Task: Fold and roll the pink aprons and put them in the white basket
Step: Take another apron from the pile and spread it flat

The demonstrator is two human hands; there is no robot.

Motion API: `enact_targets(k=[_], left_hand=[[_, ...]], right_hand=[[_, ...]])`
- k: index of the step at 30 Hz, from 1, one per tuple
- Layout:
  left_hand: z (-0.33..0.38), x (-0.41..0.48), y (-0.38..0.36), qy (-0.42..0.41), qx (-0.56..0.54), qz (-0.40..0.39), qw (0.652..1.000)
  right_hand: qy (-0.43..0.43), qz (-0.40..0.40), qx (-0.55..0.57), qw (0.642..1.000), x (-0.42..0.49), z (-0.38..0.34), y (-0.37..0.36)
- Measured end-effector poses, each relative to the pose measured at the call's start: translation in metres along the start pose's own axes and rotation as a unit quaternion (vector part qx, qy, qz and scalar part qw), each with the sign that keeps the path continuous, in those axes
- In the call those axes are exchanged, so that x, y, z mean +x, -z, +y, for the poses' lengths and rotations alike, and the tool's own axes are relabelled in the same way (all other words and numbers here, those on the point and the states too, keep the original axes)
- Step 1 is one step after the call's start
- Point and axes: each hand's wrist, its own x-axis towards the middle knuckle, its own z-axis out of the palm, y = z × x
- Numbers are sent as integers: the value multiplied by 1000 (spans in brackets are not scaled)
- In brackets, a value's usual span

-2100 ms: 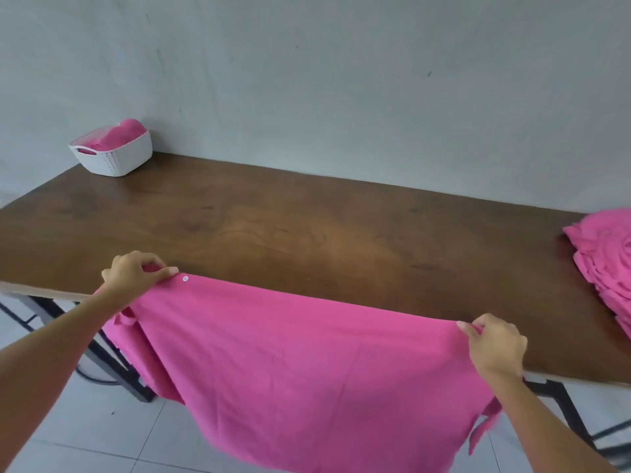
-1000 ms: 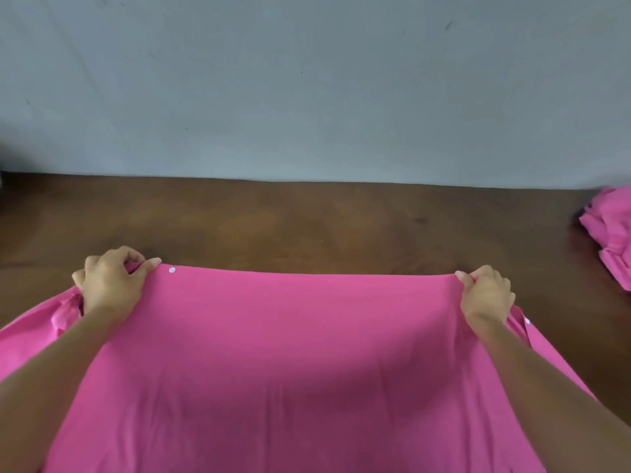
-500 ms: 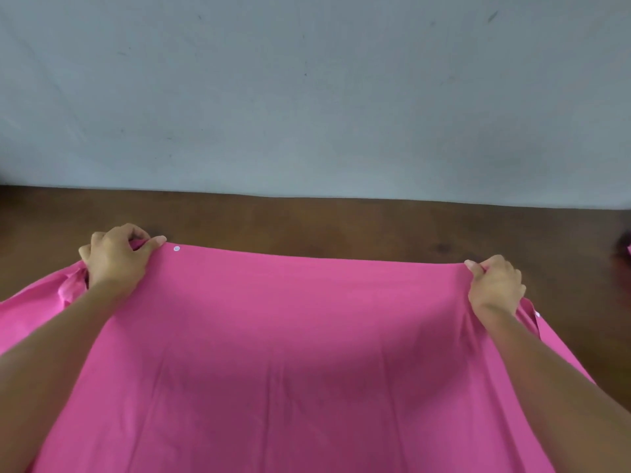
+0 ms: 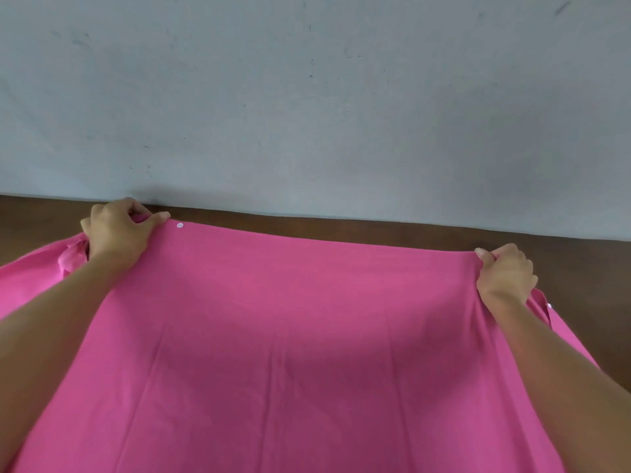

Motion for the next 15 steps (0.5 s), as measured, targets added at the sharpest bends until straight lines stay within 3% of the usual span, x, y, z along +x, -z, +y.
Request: enact_targets(k=[15], left_hand=[[9, 28, -18, 43, -32, 39, 998]], right_hand=[[22, 11, 46, 999, 45, -30, -23]])
